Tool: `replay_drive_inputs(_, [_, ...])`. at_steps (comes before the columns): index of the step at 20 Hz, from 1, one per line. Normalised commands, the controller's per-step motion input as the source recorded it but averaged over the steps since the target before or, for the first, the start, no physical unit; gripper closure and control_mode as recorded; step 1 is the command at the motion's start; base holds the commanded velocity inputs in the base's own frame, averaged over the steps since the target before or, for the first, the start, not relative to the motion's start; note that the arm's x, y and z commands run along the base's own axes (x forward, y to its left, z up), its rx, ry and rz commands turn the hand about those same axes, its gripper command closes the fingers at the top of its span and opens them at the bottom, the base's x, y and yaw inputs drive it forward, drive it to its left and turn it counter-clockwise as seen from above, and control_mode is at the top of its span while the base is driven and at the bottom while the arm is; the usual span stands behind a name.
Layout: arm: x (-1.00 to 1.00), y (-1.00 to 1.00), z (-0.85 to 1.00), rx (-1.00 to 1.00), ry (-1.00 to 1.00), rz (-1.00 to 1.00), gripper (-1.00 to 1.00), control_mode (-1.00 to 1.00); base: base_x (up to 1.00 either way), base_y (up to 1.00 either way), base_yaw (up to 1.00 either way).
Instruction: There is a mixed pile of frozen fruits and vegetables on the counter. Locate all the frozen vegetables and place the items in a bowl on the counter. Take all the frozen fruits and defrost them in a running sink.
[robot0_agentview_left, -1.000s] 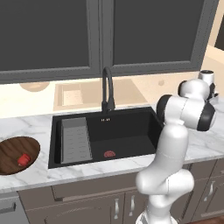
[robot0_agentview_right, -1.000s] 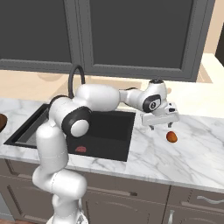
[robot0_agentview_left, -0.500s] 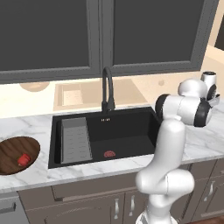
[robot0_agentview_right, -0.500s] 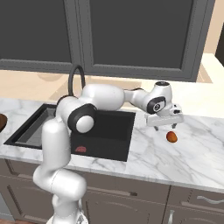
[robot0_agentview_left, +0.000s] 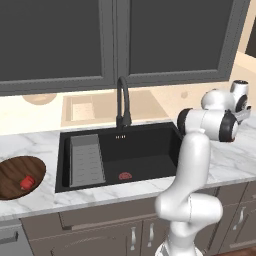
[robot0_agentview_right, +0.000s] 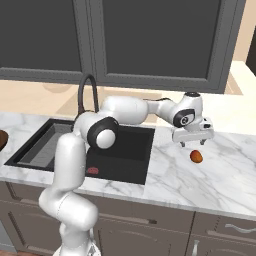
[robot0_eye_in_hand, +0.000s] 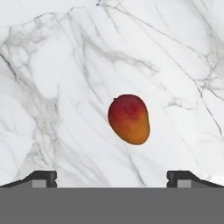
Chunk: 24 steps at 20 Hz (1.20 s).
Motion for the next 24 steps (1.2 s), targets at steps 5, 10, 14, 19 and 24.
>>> replay_drive_inputs(5, [0.15,0.0,-0.17,0.0,0.0,0.0,-1.0,-1.0,0.0,0.0,0.0])
replay_drive_inputs(10, [0.12,0.03,-0.39,-0.01,0.0,0.0,-1.0,-1.0,0.0,0.0,0.0])
replay_drive_inputs(14, [0.0,0.0,-0.48,-0.03,0.03,0.0,-1.0,-1.0,0.0,0.0,0.0])
replay_drive_inputs(19, [0.09,-0.13,-0.25,-0.01,0.0,0.0,-1.0,-1.0,0.0,0.0,0.0])
replay_drive_inputs(24, [0.25,-0.29,-0.02,0.0,0.0,0.0,-1.0,-1.0,0.0,0.0,0.0])
